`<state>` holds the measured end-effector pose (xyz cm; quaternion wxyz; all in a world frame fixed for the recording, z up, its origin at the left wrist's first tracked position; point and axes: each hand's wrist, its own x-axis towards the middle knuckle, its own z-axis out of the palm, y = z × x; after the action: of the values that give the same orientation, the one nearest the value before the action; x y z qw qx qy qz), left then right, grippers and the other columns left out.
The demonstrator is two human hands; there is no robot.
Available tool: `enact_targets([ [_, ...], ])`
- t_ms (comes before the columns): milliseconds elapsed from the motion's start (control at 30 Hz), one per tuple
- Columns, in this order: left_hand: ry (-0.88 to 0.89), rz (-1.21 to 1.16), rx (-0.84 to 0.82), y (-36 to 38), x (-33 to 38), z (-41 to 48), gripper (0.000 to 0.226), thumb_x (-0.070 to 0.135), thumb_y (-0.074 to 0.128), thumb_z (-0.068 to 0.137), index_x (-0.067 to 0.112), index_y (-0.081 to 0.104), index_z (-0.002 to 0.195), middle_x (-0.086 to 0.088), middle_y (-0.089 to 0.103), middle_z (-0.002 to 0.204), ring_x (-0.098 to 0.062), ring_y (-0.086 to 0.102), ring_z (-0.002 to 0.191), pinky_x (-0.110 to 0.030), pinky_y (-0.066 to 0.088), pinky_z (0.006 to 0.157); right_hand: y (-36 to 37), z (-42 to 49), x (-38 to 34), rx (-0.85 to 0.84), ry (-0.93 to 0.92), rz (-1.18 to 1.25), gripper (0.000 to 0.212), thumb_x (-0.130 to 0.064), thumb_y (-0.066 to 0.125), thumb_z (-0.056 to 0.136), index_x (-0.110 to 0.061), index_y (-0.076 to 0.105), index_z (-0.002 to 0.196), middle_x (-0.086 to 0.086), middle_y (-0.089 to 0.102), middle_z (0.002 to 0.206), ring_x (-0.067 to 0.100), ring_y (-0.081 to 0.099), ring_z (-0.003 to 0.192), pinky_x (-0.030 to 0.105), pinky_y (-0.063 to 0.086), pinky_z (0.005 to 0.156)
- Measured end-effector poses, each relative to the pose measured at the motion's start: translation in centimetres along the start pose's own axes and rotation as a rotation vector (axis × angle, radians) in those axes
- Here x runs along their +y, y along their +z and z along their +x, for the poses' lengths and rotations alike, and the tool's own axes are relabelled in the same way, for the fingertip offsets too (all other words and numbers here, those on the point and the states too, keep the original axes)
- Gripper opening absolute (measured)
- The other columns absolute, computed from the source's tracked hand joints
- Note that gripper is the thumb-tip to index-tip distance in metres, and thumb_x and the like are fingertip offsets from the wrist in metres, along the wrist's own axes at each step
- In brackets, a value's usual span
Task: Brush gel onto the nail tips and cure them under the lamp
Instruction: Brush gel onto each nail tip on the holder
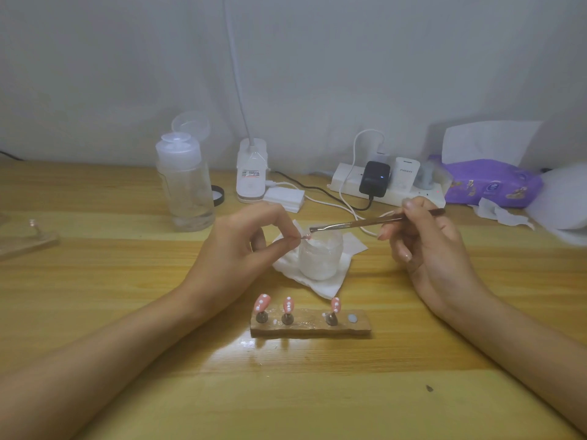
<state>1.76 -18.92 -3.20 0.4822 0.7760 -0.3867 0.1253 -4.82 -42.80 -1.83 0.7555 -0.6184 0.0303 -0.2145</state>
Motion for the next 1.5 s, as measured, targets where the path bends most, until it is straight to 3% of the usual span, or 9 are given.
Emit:
enact_targets([
  [100,-0.003,-0.006,0.004,0.0,0.0,0.0,0.013,0.016,0.075,0.088,0.024,0.066,0.082,0.019,0.064,0.09,-0.009,0.045,0.049,-0.01,0.035,0.056,0.1,-0.1,0.1,-0.052,-0.028,-0.034,0.023,-0.028,0.051,0.097,-0.017,0.049,0.076,0.007,0.068,0.062,0.009,0.035,0.037,0.028,0.017,0.044],
  [233,-0.014,-0.001,0.004,0.0,0.1,0.1,0.014,0.016,0.075,0.087,0.024,0.066,0.081,0.02,0.064,0.088,-0.01,0.045,0.049,-0.009,0.034,0.055,-0.2,0.1,0.2,-0.001,-0.006,-0.015,0.026,-0.019,0.046,0.103,-0.015,0.049,0.077,0.008,0.067,0.061,0.009,0.032,0.036,0.017,0.026,0.039],
  [700,-0.016,-0.027,-0.006,0.0,0.3,0.0,0.015,0.015,0.074,0.088,0.024,0.065,0.08,0.02,0.064,0.088,-0.007,0.043,0.048,-0.008,0.034,0.054,-0.1,-0.2,0.1,-0.058,-0.05,-0.04,0.029,-0.023,0.047,0.103,-0.02,0.052,0.074,0.008,0.069,0.065,0.01,0.037,0.039,0.017,0.028,0.041],
  [900,-0.023,-0.016,-0.008,0.0,0.5,0.0,0.015,0.015,0.074,0.088,0.025,0.066,0.081,0.022,0.064,0.087,-0.008,0.045,0.05,-0.008,0.034,0.054,-0.1,-0.3,-0.4,0.02,-0.019,0.034,0.028,-0.022,0.046,0.102,-0.02,0.052,0.075,0.006,0.065,0.06,0.01,0.036,0.038,0.018,0.026,0.041],
  [1000,-0.031,-0.032,-0.012,-0.1,0.8,0.0,0.013,0.013,0.074,0.088,0.023,0.067,0.081,0.017,0.066,0.089,-0.006,0.048,0.053,-0.01,0.035,0.053,-0.3,-0.2,-1.0,0.026,-0.04,0.136,0.025,-0.023,0.043,0.103,-0.023,0.059,0.083,0.002,0.065,0.063,0.007,0.04,0.042,0.016,0.031,0.042],
  [1067,-0.054,-0.106,-0.018,-0.2,0.9,0.2,0.012,0.009,0.074,0.087,0.019,0.069,0.082,0.013,0.069,0.088,-0.001,0.052,0.055,-0.008,0.035,0.053,-0.4,-0.1,-1.6,-0.046,-0.06,0.135,0.027,-0.021,0.04,0.103,-0.026,0.066,0.098,-0.001,0.069,0.078,0.005,0.045,0.051,0.015,0.032,0.044],
  [1167,-0.153,-0.298,-0.026,-0.5,0.9,0.5,0.009,0.011,0.075,0.085,0.019,0.072,0.082,0.009,0.071,0.088,0.002,0.059,0.063,-0.01,0.04,0.053,0.0,-0.2,-2.7,-0.176,-0.111,0.056,0.031,-0.016,0.043,0.097,-0.032,0.068,0.103,-0.006,0.068,0.098,0.004,0.053,0.065,0.015,0.038,0.047],
  [1300,-0.258,-0.493,0.01,-1.1,0.7,0.6,0.004,0.026,0.077,0.08,0.027,0.073,0.081,0.004,0.074,0.094,-0.003,0.061,0.065,-0.008,0.041,0.051,1.1,-0.7,-3.9,-0.266,-0.213,-0.046,0.023,-0.016,0.049,0.093,-0.031,0.065,0.087,-0.005,0.062,0.093,0.008,0.055,0.07,0.018,0.042,0.047],
  [1500,-0.301,-0.665,0.025,-1.6,0.8,0.7,0.011,0.036,0.081,0.072,0.034,0.071,0.078,0.005,0.073,0.094,0.004,0.053,0.053,-0.007,0.035,0.047,2.8,-1.3,-4.6,-0.385,-0.338,-0.429,0.03,-0.007,0.04,0.104,-0.021,0.066,0.105,0.001,0.061,0.081,0.013,0.055,0.068,0.023,0.045,0.048],
])
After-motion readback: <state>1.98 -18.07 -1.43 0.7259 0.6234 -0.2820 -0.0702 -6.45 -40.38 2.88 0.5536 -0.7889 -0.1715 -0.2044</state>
